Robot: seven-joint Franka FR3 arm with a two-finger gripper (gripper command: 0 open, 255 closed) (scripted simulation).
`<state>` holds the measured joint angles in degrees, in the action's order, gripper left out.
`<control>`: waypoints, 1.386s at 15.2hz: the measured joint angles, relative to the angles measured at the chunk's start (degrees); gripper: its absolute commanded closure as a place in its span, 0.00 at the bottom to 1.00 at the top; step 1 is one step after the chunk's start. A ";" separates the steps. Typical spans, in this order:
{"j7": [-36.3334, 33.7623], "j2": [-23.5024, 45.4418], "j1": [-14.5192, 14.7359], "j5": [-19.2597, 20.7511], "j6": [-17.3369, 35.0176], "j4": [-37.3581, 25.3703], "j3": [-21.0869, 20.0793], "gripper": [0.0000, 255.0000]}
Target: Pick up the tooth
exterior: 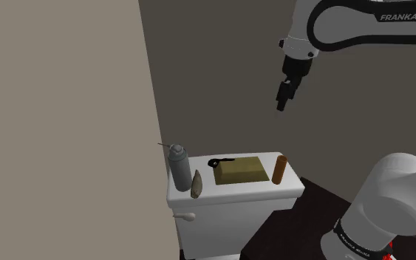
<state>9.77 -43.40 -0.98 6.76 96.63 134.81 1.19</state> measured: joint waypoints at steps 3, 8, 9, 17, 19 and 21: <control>-3.01 -0.08 -0.09 -0.87 0.64 1.29 -1.65 0.00; -15.43 1.66 -0.28 -4.65 3.67 4.81 -8.36 0.00; -18.39 2.29 -0.12 -5.69 4.02 4.98 -10.12 0.00; -39.61 11.81 -0.91 -11.15 10.25 4.76 -21.55 0.00; -45.29 16.10 -1.55 -11.69 11.84 2.76 -24.58 0.00; -50.39 19.38 -2.14 -12.00 14.02 2.43 -26.98 0.00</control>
<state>-40.62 -24.02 -3.12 -5.23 110.64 137.24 -25.78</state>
